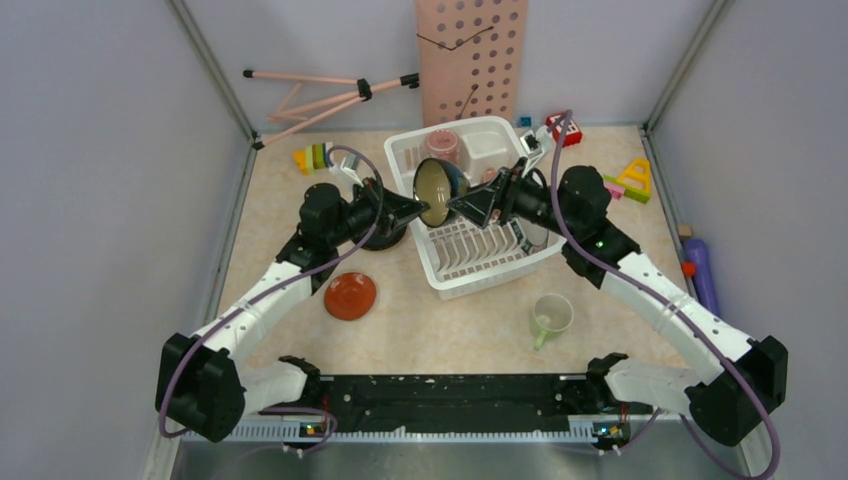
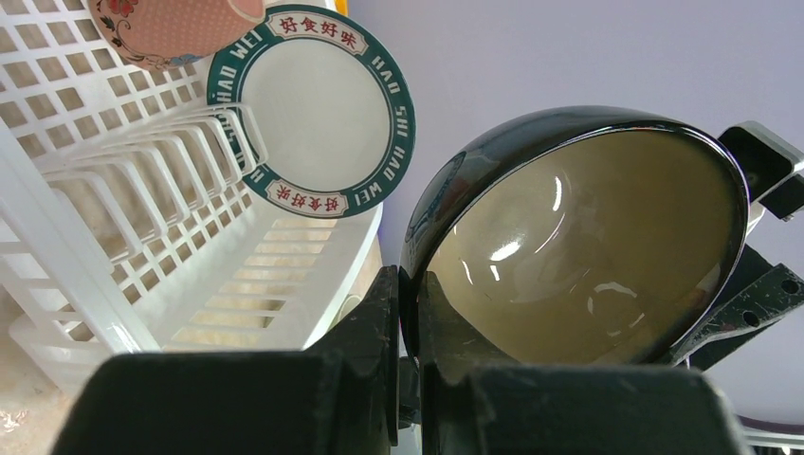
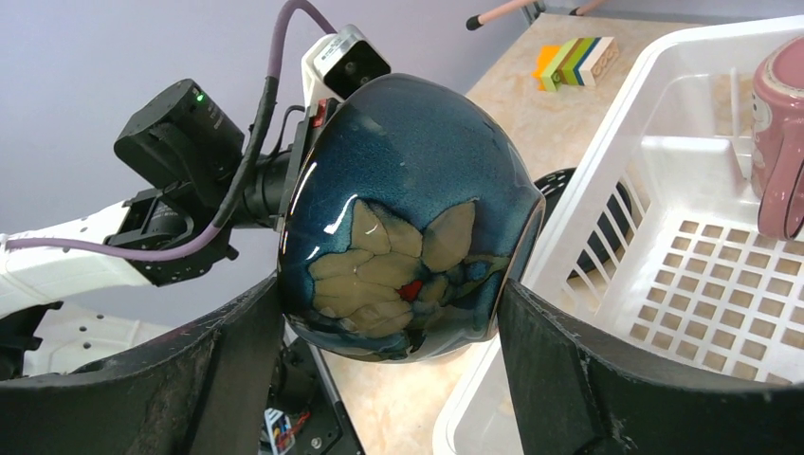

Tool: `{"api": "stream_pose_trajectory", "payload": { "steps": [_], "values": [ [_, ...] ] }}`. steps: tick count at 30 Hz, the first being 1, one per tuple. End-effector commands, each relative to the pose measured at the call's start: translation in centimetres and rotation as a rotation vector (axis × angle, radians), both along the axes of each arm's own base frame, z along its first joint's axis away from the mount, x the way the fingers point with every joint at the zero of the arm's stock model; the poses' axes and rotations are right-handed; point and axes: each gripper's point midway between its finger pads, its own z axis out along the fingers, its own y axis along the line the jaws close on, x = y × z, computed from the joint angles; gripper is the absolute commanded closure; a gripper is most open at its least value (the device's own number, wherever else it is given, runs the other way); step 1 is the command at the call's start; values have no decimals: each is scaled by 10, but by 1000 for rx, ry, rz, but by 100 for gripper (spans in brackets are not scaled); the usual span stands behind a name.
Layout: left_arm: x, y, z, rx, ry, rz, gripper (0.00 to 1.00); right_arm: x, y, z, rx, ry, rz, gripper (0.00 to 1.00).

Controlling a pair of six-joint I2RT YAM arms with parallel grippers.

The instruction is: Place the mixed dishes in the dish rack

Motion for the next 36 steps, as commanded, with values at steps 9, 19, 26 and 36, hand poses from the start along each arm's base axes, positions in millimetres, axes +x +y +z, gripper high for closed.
{"api": "stream_pose_trajectory", "payload": {
  "steps": [9,19,26,36],
  "values": [
    [-5,-9,47,-39,-186,-38,95,6,-1,12,-56,-33,-32,67],
    [-1,-3,35,26,-180,-1,58,20,-28,7,-140,-52,-200,100],
    [2,0,23,81,-164,12,37,30,-44,-5,-213,-34,-288,100],
    [6,21,6,227,-138,115,16,50,-67,-38,-429,-23,-385,100]
  ]
}}
